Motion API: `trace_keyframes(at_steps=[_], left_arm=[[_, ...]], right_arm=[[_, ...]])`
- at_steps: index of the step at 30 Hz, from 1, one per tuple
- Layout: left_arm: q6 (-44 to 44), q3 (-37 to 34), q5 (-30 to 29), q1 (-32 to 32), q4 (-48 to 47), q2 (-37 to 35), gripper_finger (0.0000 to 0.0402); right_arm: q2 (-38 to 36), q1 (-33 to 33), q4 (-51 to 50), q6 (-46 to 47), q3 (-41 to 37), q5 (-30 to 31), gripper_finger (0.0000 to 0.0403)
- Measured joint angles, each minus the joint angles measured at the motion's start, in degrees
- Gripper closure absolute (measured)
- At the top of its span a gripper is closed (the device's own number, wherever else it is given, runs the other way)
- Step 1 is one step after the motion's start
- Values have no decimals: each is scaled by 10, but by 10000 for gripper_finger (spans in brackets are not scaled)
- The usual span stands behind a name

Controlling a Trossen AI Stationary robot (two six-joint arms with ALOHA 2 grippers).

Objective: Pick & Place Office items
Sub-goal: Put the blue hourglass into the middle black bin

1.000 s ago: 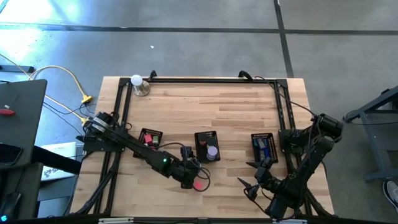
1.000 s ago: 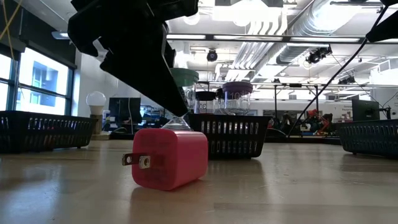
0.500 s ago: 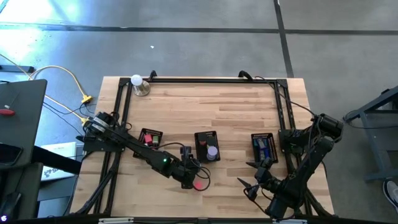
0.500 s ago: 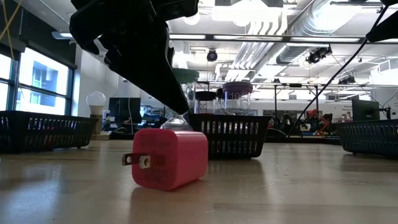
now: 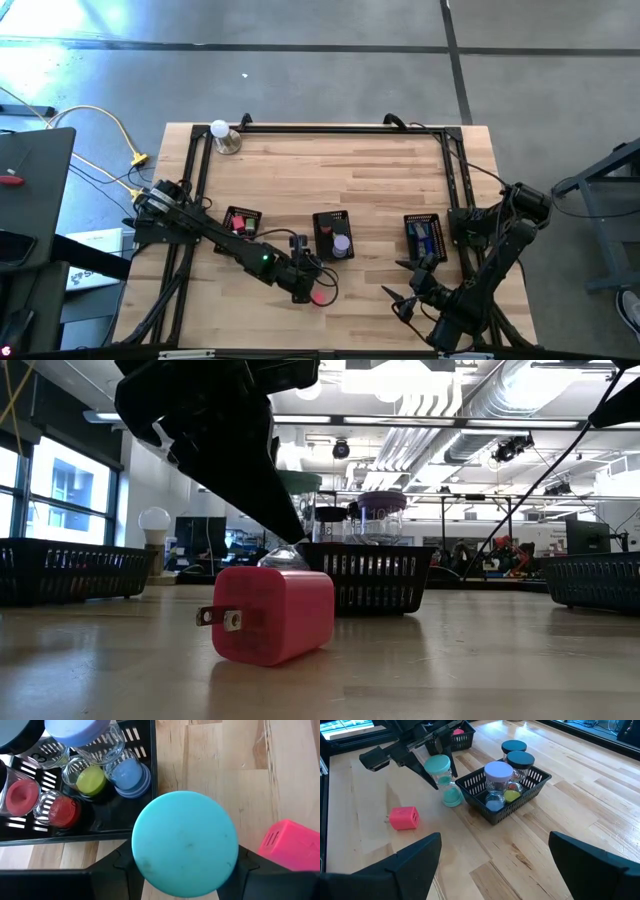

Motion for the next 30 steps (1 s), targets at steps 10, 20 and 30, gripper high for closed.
trace_keyframes(at_steps=[10, 20, 30], left_arm=[[-24, 0, -1, -1, 0, -21, 238], [-25, 0, -9, -8, 2, -90, 238], [-35, 0, -8, 22, 3, -103, 238]], right_arm=[[0, 0, 0, 0, 0, 0, 46], [0, 0, 0, 0, 0, 0, 46], [0, 0, 7, 0, 0, 0, 46]])
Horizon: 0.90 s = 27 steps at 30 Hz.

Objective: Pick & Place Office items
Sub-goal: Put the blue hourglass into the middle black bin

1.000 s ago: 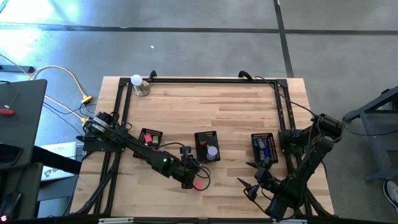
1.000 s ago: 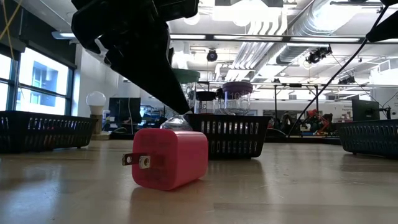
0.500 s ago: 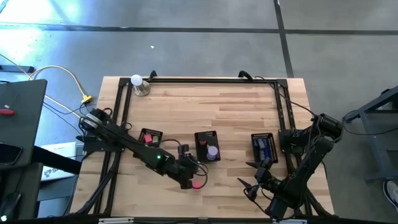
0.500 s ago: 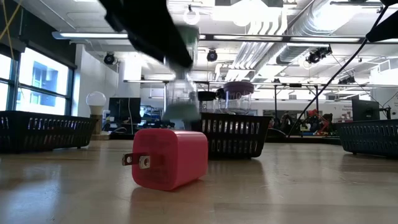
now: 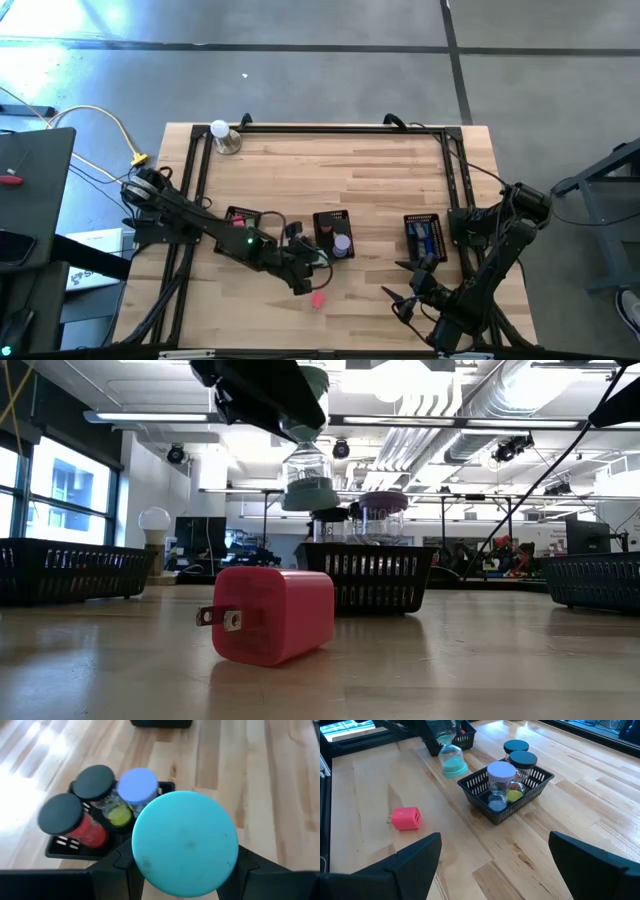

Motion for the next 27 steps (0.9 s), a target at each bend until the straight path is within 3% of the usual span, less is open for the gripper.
trace_keyframes(at_steps=[15, 27], left_arm=[[-1, 0, 36, 64, 11, 0, 238], [-5, 1, 40, 69, 14, 25, 238]], right_arm=[[0, 0, 3, -11, 0, 0, 46], [0, 0, 5, -11, 0, 0, 46]])
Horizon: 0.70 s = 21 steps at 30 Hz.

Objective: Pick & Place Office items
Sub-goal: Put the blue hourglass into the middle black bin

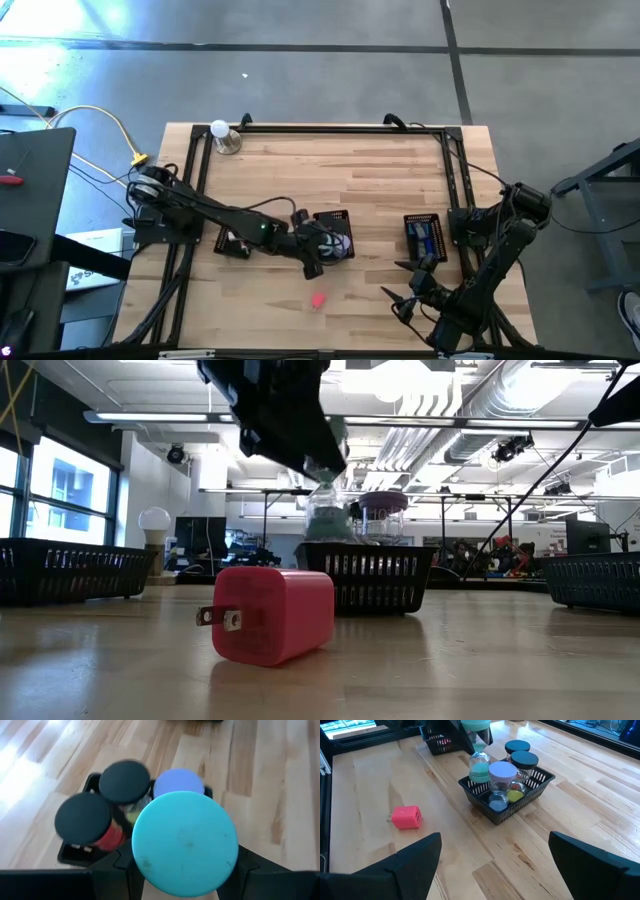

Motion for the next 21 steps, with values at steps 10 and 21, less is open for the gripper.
trace_keyframes(at_steps=[10, 21], left_arm=[[0, 0, -6, 10, 2, 30, 238], [0, -1, -28, 14, 2, 34, 238]], right_arm=[[0, 0, 4, 0, 0, 0, 46], [0, 0, 4, -3, 0, 0, 46]])
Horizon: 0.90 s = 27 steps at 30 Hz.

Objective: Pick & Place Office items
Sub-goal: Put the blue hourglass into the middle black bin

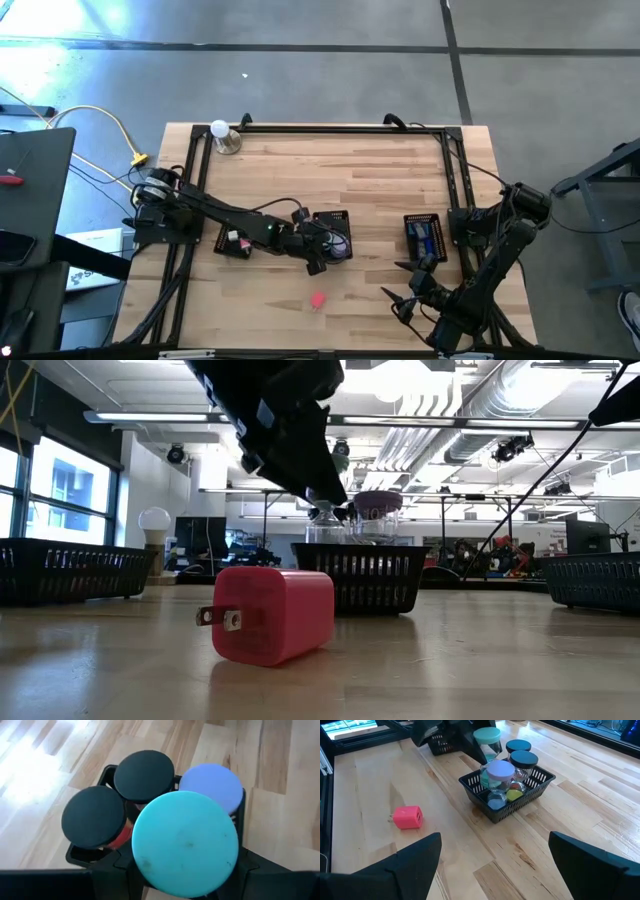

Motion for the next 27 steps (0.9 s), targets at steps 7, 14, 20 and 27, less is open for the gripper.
trace_keyframes(at_steps=[7, 14, 20, 27], left_arm=[[0, 0, 3, 8, -4, 8, 238], [-1, 0, 7, 8, 3, 8, 238], [-6, -1, 7, 8, 2, 18, 238], [-7, -1, 15, 8, 9, 34, 236]], right_arm=[[0, 0, 0, 0, 0, 0, 46], [0, 0, 2, 0, 0, 0, 46], [0, 0, 2, 0, 0, 0, 46], [0, 0, 4, 0, 0, -1, 46]])
